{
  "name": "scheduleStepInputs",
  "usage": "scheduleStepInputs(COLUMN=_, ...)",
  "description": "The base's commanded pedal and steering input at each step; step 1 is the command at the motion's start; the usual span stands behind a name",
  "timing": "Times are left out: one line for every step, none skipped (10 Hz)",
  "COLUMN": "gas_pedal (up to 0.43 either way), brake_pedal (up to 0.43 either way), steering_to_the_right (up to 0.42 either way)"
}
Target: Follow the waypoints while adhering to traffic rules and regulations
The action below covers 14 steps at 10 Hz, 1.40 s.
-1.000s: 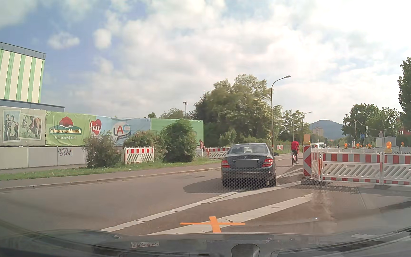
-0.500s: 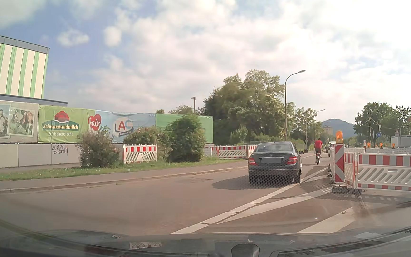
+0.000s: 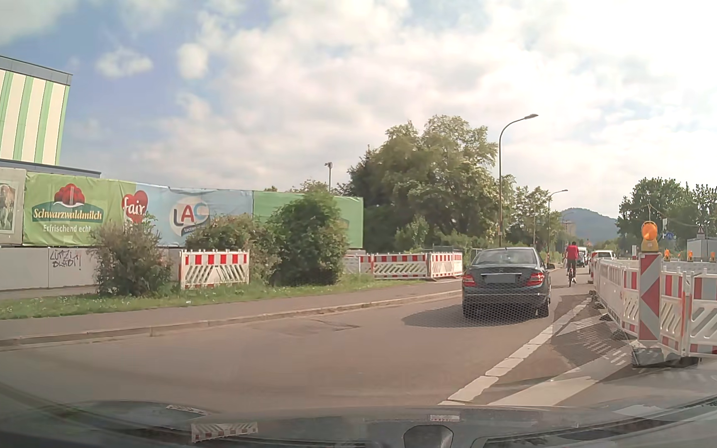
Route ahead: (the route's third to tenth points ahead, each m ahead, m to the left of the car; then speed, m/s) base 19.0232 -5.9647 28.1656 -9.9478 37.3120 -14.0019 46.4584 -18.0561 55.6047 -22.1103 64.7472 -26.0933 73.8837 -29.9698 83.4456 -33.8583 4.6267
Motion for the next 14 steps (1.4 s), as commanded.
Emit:
scheduleStepInputs(gas_pedal=0.169, brake_pedal=0.0, steering_to_the_right=0.072)
scheduleStepInputs(gas_pedal=0.169, brake_pedal=0.0, steering_to_the_right=0.086)
scheduleStepInputs(gas_pedal=0.169, brake_pedal=0.0, steering_to_the_right=0.098)
scheduleStepInputs(gas_pedal=0.177, brake_pedal=0.0, steering_to_the_right=0.108)
scheduleStepInputs(gas_pedal=0.177, brake_pedal=0.0, steering_to_the_right=0.114)
scheduleStepInputs(gas_pedal=0.177, brake_pedal=0.0, steering_to_the_right=0.124)
scheduleStepInputs(gas_pedal=0.177, brake_pedal=0.0, steering_to_the_right=0.133)
scheduleStepInputs(gas_pedal=0.177, brake_pedal=0.0, steering_to_the_right=0.137)
scheduleStepInputs(gas_pedal=0.177, brake_pedal=0.0, steering_to_the_right=0.138)
scheduleStepInputs(gas_pedal=0.177, brake_pedal=0.0, steering_to_the_right=0.14)
scheduleStepInputs(gas_pedal=0.177, brake_pedal=0.0, steering_to_the_right=0.145)
scheduleStepInputs(gas_pedal=0.177, brake_pedal=0.0, steering_to_the_right=0.148)
scheduleStepInputs(gas_pedal=0.177, brake_pedal=0.0, steering_to_the_right=0.148)
scheduleStepInputs(gas_pedal=0.177, brake_pedal=0.0, steering_to_the_right=0.148)
